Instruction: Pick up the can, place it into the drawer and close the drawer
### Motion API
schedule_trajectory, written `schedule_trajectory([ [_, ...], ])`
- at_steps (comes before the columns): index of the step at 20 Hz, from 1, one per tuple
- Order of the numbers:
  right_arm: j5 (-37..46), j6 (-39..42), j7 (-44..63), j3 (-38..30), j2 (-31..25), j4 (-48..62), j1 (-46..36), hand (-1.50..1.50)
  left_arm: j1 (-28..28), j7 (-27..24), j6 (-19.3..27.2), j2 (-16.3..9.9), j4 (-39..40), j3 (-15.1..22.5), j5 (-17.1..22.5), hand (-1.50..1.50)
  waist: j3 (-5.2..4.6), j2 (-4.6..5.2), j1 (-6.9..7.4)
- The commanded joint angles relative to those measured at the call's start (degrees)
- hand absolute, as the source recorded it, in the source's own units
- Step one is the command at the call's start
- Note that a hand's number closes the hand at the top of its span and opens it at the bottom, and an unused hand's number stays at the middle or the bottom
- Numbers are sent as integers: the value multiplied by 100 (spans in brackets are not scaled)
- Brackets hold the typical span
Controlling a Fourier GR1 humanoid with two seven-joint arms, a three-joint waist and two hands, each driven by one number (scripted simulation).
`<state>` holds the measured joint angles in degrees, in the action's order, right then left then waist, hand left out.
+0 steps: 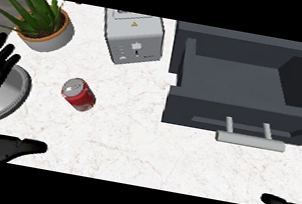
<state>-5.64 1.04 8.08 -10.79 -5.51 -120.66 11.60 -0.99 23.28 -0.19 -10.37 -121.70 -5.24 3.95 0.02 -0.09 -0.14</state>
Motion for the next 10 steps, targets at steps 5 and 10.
schedule_trajectory([
  [5, -966, 647, -44, -973, -383, 24, 303, -150, -205, 518, -362, -270, -593, -655, 657, -150, -1, -2, 9],
  [10, -705, 753, -157, -714, 44, -388, 892, -150, -483, 840, -23, 182, -972, -611, 754, -150, -2, -5, 7],
])
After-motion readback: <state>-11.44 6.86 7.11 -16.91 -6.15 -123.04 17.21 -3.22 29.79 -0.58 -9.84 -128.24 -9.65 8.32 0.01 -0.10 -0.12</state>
